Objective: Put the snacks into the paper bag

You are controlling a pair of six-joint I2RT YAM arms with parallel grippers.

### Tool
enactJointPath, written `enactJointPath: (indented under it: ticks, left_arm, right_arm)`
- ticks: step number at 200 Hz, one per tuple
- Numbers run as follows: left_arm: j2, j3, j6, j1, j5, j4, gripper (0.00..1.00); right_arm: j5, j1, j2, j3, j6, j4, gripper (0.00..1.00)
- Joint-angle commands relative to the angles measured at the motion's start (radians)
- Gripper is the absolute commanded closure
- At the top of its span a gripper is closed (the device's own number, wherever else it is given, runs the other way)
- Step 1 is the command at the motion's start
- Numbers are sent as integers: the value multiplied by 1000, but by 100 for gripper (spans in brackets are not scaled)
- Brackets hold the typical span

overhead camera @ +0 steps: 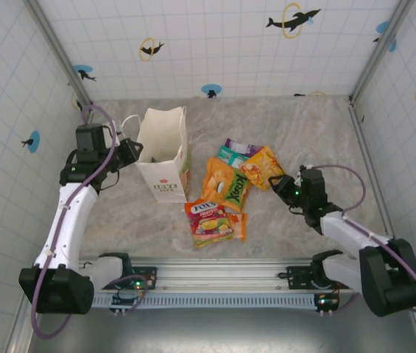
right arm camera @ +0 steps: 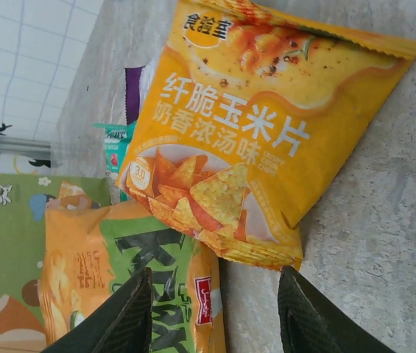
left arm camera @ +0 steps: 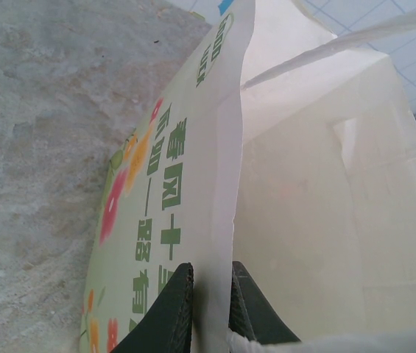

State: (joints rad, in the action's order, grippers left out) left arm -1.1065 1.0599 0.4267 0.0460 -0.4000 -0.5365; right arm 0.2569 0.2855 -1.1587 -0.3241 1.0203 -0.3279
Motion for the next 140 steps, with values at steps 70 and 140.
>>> enactJointPath:
  ticks: [70,140]
  left_arm:
    - [-2,18,-7,8,-1,12,82]
    - [-7,24,-11,8,8,6,83]
  right_arm:
    - [-4,-11,-199,1,67,-237,54]
    - [-29,-20,-308,-18,87,-309,54]
